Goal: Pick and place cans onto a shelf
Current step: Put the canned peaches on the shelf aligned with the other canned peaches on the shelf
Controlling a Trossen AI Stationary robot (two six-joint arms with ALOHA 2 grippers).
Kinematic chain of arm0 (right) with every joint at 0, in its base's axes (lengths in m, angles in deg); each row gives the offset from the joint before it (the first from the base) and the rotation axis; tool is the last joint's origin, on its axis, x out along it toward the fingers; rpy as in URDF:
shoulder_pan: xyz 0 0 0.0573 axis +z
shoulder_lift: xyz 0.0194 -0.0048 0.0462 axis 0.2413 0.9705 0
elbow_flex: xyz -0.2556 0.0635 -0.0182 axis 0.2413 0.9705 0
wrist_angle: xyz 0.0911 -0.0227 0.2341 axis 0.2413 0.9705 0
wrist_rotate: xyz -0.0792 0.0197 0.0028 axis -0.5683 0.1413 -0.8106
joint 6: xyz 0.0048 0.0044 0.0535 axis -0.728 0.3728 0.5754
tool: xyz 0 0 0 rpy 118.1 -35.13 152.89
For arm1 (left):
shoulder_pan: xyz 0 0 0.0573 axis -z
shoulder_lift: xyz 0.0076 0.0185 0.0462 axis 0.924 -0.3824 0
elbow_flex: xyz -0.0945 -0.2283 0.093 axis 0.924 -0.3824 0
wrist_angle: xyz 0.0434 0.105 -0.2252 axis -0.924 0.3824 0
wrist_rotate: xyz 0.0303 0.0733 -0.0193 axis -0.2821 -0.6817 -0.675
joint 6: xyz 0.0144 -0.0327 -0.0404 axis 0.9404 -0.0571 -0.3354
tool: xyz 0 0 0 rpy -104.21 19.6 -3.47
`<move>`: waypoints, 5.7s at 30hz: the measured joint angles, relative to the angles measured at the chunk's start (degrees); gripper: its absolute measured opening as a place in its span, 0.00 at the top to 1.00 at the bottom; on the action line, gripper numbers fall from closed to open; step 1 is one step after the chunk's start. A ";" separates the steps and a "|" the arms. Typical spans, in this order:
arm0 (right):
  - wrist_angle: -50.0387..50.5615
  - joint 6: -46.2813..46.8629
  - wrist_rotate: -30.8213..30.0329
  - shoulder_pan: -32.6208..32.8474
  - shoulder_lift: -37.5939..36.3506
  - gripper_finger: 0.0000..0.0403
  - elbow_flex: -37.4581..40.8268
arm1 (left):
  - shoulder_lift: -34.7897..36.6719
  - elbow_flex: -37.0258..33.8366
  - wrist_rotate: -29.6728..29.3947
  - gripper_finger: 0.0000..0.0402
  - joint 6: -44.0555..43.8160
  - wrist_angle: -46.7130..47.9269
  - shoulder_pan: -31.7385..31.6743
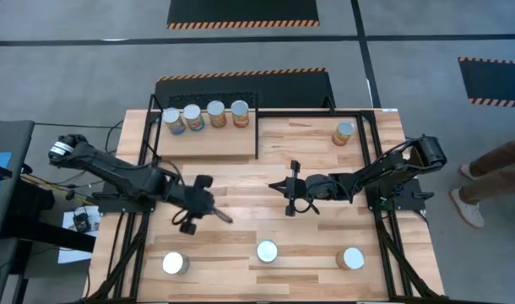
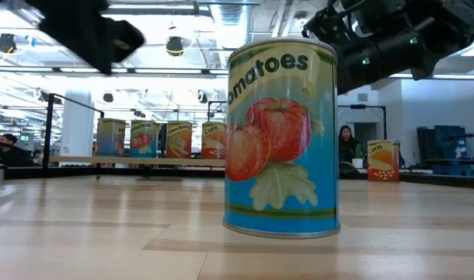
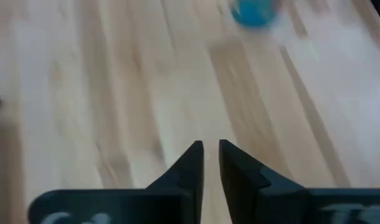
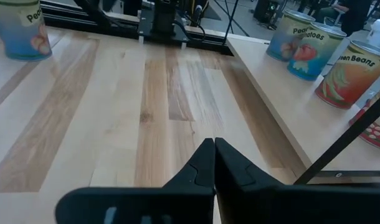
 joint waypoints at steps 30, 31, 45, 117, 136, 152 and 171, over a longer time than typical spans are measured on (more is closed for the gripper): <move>-0.20 -2.79 1.93 -5.73 0.00 0.96 0.03 | -10.42 5.19 9.04 0.70 -36.59 12.67 24.23; -0.21 -2.75 2.71 -5.87 0.00 0.96 0.04 | -10.67 5.19 9.06 0.70 -36.61 12.65 24.27; -0.19 -2.59 3.28 -6.03 0.00 0.96 0.04 | -11.58 5.34 8.97 0.98 -31.74 12.25 23.72; 1.17 -0.92 3.30 -5.90 0.00 0.96 0.04 | 1.40 13.67 -1.59 1.00 17.41 30.16 -71.54; 1.93 -0.96 3.30 -5.92 -0.02 0.95 0.04 | 1.40 13.65 -1.55 1.00 19.34 29.45 -73.51; 2.02 -0.63 3.30 -5.92 -0.02 0.95 0.04 | 0.31 13.62 -1.30 1.00 20.50 26.88 -73.61; 2.04 -0.59 3.28 -5.92 -0.02 0.96 0.04 | -4.83 13.60 -6.09 0.97 22.11 25.54 -73.87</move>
